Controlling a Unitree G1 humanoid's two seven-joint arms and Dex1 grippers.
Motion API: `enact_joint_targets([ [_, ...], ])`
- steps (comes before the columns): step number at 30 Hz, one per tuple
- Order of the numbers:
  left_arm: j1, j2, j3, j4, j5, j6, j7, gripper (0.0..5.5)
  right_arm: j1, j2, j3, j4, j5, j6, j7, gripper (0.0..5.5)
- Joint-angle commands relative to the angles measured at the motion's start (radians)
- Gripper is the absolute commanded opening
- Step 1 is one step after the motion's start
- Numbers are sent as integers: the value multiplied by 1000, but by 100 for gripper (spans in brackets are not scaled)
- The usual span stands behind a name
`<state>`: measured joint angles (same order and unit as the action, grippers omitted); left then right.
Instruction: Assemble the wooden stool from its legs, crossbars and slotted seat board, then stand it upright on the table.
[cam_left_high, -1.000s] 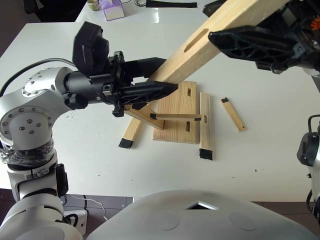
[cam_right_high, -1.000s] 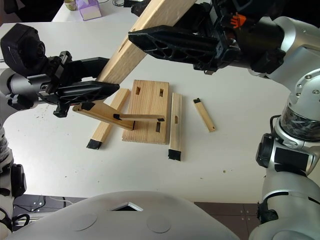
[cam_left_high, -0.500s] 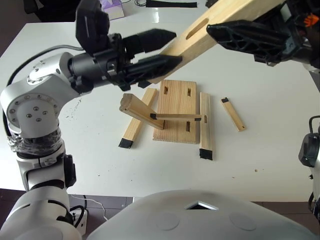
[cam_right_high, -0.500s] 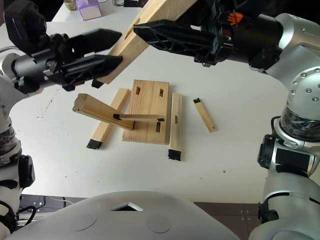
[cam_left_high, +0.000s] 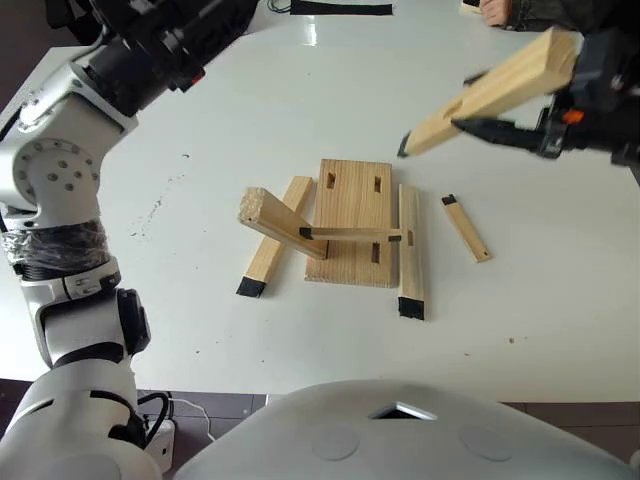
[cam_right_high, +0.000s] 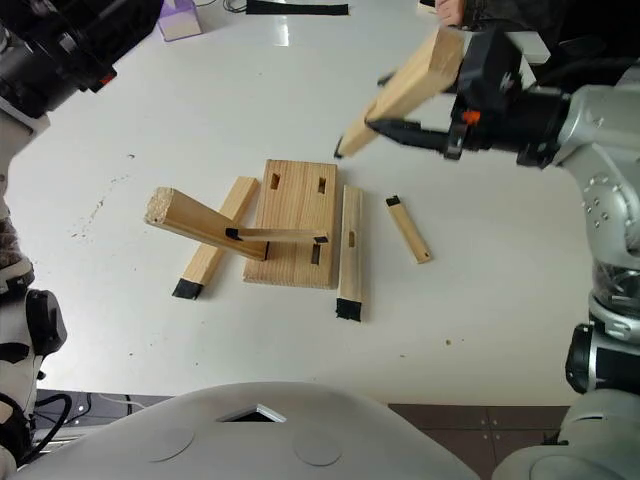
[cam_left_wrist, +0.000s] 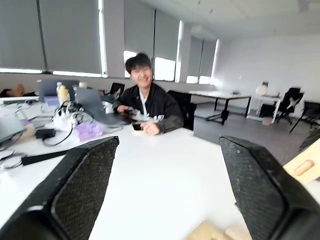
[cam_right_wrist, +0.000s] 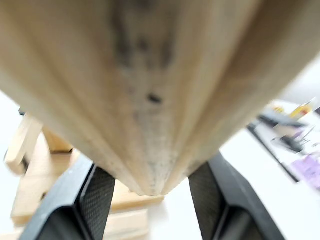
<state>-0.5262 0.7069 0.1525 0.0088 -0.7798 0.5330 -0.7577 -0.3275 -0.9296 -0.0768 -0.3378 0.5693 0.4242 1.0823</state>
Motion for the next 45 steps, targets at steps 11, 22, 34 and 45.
enact_joint_targets([
  [11,178,85,-114,120,268,-174,-374,373,246,27,23,-218,16,14,5,201],
  [22,263,107,-158,95,373,-259,-477,373,280,60,43,-258,86,69,-36,201],
  [34,358,129,-160,38,403,-312,-542,373,263,61,9,-282,151,119,-58,201],
  [45,428,143,-154,-49,390,-319,-591,373,359,123,36,-321,137,106,-119,201],
])
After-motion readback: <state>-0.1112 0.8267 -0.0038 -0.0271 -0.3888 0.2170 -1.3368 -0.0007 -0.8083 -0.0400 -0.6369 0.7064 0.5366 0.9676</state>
